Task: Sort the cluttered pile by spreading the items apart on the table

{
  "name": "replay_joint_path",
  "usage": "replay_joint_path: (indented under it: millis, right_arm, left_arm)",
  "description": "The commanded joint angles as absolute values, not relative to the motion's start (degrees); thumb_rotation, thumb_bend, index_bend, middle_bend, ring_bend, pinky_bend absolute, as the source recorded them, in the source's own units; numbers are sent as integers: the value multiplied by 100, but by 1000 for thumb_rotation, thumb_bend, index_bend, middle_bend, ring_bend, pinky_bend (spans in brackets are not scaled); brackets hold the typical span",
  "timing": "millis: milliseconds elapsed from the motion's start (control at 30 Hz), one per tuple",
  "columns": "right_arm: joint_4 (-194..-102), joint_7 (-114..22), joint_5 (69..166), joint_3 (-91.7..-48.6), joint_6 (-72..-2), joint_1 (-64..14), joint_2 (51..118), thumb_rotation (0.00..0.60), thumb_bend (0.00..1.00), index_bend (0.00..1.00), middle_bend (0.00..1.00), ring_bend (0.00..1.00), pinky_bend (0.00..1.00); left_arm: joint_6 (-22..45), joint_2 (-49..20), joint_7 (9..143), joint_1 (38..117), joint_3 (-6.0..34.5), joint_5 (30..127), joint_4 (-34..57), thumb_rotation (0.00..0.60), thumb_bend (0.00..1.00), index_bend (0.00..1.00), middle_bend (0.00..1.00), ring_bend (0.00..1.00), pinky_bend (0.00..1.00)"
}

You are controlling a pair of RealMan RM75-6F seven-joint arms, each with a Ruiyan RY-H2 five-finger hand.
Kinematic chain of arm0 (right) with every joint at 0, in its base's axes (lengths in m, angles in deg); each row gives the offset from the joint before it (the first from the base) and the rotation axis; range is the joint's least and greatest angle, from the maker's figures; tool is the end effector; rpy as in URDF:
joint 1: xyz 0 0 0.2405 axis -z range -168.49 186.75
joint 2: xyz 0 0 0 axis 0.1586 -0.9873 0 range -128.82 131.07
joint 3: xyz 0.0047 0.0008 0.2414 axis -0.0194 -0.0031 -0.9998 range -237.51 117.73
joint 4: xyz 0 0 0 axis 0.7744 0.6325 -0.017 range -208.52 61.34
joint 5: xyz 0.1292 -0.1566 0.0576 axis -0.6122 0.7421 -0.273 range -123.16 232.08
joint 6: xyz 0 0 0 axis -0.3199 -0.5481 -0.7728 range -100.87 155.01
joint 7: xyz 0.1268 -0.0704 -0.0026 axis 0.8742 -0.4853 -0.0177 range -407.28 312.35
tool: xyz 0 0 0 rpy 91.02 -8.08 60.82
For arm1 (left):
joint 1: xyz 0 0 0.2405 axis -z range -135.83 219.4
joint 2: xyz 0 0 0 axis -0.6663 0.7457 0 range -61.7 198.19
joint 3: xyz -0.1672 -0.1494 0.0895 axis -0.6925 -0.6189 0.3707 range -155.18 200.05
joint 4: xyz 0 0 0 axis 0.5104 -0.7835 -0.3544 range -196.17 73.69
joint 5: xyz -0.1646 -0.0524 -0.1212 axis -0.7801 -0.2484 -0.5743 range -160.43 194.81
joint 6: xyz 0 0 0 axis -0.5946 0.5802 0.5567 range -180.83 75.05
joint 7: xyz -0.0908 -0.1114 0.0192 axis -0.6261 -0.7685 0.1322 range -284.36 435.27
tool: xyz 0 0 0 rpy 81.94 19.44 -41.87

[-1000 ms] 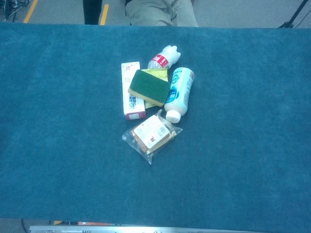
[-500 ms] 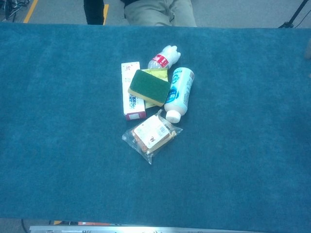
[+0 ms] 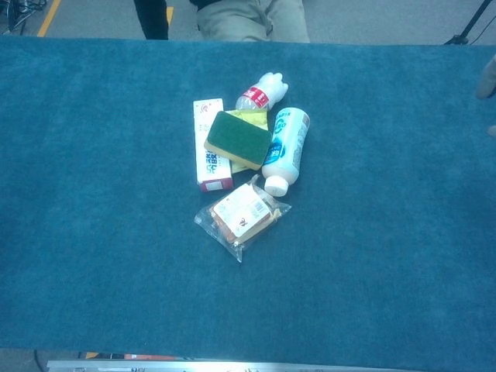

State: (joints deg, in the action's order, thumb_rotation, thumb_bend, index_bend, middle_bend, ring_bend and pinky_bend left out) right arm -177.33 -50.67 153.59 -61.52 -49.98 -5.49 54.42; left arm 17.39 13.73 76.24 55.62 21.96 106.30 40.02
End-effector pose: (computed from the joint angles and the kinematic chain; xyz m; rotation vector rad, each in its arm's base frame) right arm -0.2200 -0.2083 0.1551 1.7953 -0.7312 0.9905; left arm -0.2625 0.2074 0.1454 -1.7030 -0.9600 -0.8142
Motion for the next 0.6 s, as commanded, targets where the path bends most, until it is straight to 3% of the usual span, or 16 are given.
replay_joint_path:
  millis: [33,300,600]
  right_arm:
    - [-17790,-5096,15413,-6110,-5072,-501,5395,600,160,477,507,426,395]
    - [-17874,-5235,15374,-6055,-5066,-458,5386,600,158,461,503,419,395]
    - [-17884,-5296,15325,-6059,-4998,-498,5456,600,152,459,501,419,395]
  left_arm:
    - [1181,1373,7305,6049,2174,10890,3893,600,358,338,290,235,233]
    - [187,1163,7260,6950,2031,11057,3690,600,357,202,210,162,201]
    - [-875,773,7012,7822,1803,10620,3429,600,358,67,64,49,161]
